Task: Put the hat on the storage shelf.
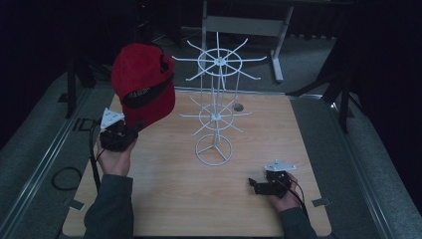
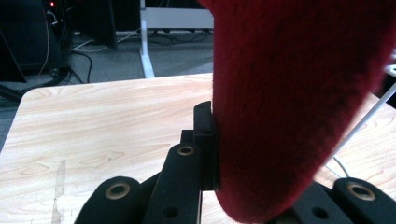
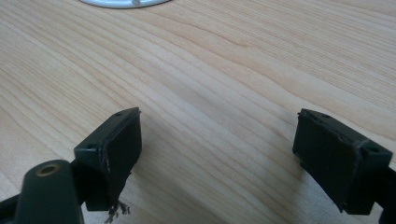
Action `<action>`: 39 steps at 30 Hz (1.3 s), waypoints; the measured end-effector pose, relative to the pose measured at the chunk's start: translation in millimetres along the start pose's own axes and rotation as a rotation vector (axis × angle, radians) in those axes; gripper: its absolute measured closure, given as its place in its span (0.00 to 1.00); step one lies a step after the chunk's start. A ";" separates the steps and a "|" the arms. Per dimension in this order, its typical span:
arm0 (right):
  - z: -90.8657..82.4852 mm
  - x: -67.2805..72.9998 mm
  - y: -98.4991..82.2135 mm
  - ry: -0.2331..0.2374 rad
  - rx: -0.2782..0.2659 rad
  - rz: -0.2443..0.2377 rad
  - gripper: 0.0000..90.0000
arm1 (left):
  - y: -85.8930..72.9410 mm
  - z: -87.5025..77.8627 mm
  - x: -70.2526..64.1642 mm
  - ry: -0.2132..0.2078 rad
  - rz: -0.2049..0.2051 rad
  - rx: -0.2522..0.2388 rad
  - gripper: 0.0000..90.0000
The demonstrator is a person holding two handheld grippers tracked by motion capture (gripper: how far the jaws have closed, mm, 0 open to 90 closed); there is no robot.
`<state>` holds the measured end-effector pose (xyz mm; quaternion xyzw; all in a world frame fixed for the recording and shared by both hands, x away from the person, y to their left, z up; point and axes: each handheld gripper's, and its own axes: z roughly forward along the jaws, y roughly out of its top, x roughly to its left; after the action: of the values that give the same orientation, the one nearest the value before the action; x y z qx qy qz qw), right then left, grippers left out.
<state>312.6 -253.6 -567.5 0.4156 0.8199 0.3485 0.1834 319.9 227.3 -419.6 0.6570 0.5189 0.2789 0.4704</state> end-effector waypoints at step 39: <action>0.1 0.1 0.0 0.000 -0.001 0.001 0.17 | 12.7 -9.8 -7.0 -0.011 -0.008 -0.063 0.96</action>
<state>312.7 -253.5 -567.6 0.4158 0.8195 0.3489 0.1835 314.7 223.7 -403.3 0.6411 0.5100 0.2898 0.4949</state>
